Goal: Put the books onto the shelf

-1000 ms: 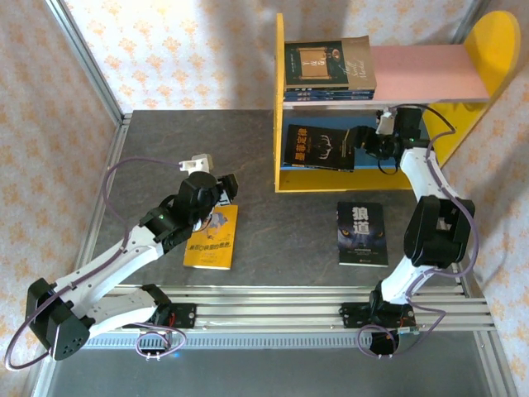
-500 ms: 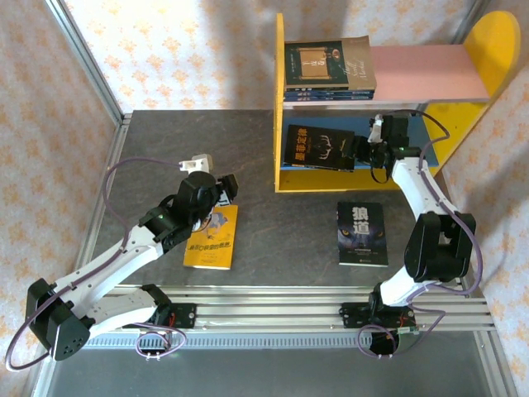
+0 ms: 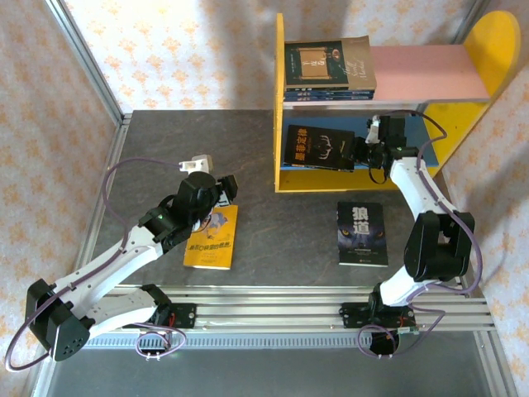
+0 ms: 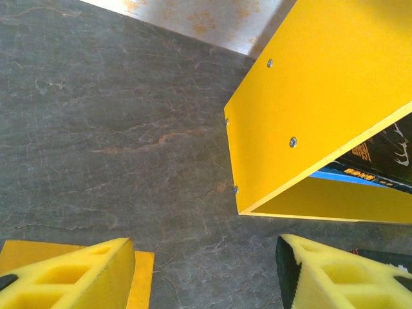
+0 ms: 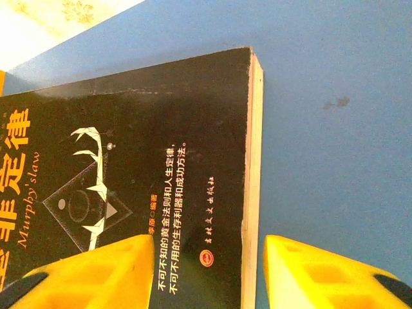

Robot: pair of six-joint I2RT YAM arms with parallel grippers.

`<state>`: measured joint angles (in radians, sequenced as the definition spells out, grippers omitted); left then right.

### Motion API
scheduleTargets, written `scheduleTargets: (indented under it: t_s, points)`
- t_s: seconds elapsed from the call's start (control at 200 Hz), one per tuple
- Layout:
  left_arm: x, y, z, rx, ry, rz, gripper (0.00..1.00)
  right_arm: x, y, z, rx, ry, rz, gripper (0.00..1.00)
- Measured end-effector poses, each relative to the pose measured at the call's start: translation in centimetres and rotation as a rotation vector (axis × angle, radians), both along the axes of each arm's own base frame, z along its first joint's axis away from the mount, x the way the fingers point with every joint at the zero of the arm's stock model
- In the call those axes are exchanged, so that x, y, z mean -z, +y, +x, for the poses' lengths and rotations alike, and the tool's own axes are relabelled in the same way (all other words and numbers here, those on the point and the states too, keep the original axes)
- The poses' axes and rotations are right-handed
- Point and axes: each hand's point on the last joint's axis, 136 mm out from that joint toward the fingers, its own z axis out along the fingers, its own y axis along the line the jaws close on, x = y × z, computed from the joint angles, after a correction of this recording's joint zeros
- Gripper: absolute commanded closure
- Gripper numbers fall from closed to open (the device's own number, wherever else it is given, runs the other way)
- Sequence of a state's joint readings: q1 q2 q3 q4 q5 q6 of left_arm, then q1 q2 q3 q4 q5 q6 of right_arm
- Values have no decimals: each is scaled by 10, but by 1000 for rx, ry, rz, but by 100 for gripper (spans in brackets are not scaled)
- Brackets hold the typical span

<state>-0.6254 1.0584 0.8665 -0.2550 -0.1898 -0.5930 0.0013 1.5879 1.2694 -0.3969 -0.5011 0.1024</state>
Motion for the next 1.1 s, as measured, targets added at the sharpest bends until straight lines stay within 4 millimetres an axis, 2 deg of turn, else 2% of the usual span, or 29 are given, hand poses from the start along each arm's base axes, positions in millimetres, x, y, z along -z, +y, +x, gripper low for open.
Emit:
scheduleTargets:
  t_s: [0.26, 0.706, 1.096]
  points:
    - [5, -1, 0, 3, 17, 10, 40, 10, 5, 1, -10, 28, 16, 57]
    - [3, -1, 1, 3, 22, 15, 40, 9, 11, 15, -36, 22, 45, 57]
    - [6, -2, 1, 3, 29, 20, 40, 5, 17, 19, -54, 15, 57, 58]
